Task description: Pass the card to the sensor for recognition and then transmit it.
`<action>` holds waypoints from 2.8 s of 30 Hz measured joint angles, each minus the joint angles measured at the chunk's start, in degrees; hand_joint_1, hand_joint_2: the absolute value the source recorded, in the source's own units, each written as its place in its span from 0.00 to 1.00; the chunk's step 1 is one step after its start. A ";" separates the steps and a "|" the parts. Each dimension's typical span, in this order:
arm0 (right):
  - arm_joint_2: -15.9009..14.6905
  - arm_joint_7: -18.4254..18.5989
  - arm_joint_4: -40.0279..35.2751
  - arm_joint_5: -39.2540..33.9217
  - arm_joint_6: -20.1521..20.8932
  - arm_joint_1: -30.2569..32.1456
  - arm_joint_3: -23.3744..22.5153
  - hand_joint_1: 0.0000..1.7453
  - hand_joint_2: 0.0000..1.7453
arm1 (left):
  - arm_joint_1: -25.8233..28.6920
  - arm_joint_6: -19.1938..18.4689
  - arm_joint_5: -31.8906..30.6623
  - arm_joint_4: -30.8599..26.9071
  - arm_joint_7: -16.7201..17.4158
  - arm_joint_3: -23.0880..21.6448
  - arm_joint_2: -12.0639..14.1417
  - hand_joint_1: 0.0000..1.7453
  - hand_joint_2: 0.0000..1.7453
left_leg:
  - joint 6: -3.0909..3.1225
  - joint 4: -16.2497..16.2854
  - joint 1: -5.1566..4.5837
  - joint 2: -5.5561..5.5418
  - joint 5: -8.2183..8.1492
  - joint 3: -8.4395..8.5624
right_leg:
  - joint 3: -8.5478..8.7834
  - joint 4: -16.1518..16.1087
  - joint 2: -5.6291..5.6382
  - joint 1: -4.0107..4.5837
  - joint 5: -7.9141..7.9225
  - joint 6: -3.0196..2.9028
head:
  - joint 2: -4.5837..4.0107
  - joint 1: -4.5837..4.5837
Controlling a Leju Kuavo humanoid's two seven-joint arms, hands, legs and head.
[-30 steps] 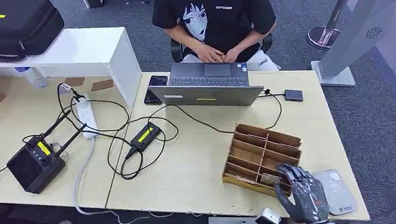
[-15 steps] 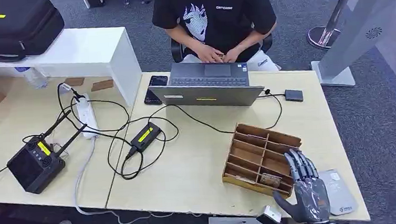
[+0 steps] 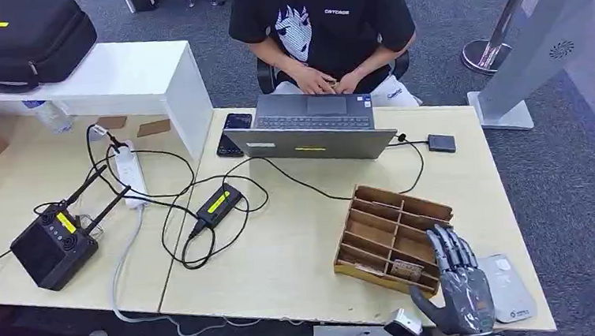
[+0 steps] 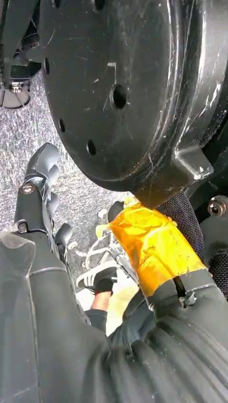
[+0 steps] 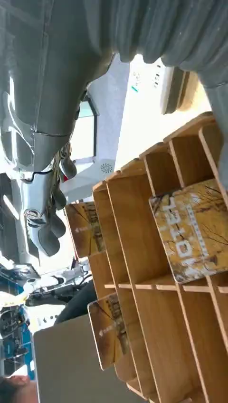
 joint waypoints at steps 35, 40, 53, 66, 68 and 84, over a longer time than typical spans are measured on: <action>1.66 -6.82 -0.84 1.34 -0.15 -1.51 2.36 0.98 1.00 | -0.09 -0.07 0.44 0.00 -0.04 -1.11 0.20 0.00 1.00 | 0.00 0.00 0.00 -0.01 0.00 0.06 | 0.05 0.00 -0.01 0.00 0.00 0.00 | 0.00 0.00; 6.31 -17.42 -9.74 -0.59 -0.13 0.35 -4.19 0.98 1.00 | -0.13 -0.07 0.66 0.00 -0.28 -1.36 0.20 0.00 1.00 | -0.01 0.00 0.01 0.01 -0.01 0.09 | 0.04 0.00 0.02 0.01 -0.01 -0.01 | 0.00 -0.02; 10.06 -23.57 -16.73 -3.35 -0.11 2.01 -8.86 0.96 1.00 | -0.12 -0.07 0.79 0.00 -0.28 -1.44 0.20 0.00 1.00 | 0.00 0.00 0.00 0.00 0.00 0.08 | 0.06 0.00 0.00 0.00 -0.03 0.01 | 0.00 0.02; 6.47 -6.20 -15.42 -3.26 0.33 -13.11 3.35 1.00 1.00 | -1.30 -1.64 -1.27 0.00 0.17 -3.72 1.35 0.00 1.00 | -0.12 -0.02 0.01 0.09 0.17 0.08 | 0.06 0.06 0.07 0.02 0.17 -0.08 | 0.00 0.02; 5.55 -3.71 -11.31 -4.57 1.84 -18.60 7.48 1.00 1.00 | -1.62 -2.30 -2.08 0.00 0.17 -4.39 1.77 0.00 1.00 | -0.09 -0.02 0.02 0.10 0.26 0.09 | 0.04 0.07 0.08 0.02 0.20 -0.08 | 0.00 0.02; 5.11 -1.62 6.58 -7.49 3.37 -33.90 20.35 0.00 1.00 | -1.89 -3.17 -3.17 0.00 0.17 -6.56 3.08 0.00 1.00 | -0.06 -0.01 0.03 0.02 0.30 -0.04 | -0.09 0.08 0.04 0.02 0.22 -0.01 | 0.00 0.02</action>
